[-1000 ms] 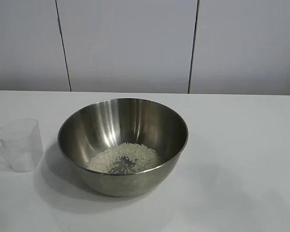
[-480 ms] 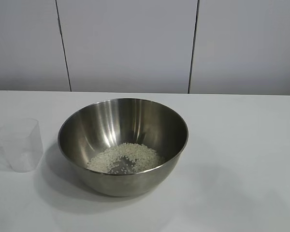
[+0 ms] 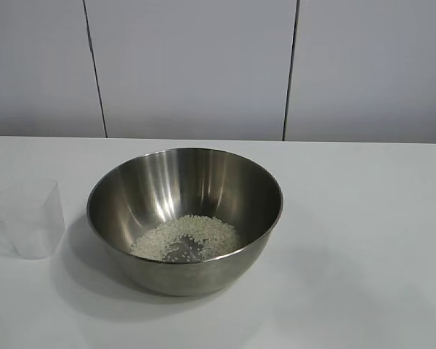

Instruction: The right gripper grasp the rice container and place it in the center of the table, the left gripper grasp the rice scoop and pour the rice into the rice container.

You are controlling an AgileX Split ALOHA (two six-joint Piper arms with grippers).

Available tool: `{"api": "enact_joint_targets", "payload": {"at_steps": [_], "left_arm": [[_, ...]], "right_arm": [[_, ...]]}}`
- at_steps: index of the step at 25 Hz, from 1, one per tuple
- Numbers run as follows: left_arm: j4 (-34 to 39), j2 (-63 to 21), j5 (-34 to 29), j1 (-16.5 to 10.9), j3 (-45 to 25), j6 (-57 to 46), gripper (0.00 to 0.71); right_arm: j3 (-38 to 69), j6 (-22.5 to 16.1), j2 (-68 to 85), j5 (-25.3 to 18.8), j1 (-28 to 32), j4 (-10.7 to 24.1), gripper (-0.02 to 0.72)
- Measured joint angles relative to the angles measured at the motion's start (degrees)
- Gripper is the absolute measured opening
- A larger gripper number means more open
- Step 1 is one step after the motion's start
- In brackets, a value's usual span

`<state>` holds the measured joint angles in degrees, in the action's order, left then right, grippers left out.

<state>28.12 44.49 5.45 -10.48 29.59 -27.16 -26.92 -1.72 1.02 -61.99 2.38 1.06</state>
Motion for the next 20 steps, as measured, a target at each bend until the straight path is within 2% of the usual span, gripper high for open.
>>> {"api": "enact_joint_targets", "payload": {"at_steps": [4,6,8,13,15,17,20], "left_arm": [[-0.99,-16.32,-17.42,8.70,2.22,0.73,0.531],[-3.65,-23.98,-28.35,12.42,4.15,3.73,0.531],[-7.26,-29.97,-38.66,14.84,6.06,9.77,0.531],[-20.42,-41.09,-64.56,15.69,7.15,23.95,0.531],[-24.47,-43.94,-71.28,15.69,7.17,26.28,0.531],[-26.98,-45.46,-75.92,15.69,7.22,27.16,0.531],[-28.12,-45.43,-78.04,15.69,5.96,27.16,0.531]], "right_arm": [[0.00,0.00,0.00,0.00,0.00,0.00,0.408],[0.00,0.00,0.00,0.00,0.00,0.00,0.408],[0.00,0.00,0.00,0.00,0.00,0.00,0.408],[0.00,0.00,0.00,0.08,0.00,0.00,0.408],[0.00,0.00,0.00,0.03,0.00,0.00,0.408],[0.00,0.00,0.00,0.03,0.00,0.00,0.408],[0.00,0.00,0.00,0.03,0.00,0.00,0.408]]}}
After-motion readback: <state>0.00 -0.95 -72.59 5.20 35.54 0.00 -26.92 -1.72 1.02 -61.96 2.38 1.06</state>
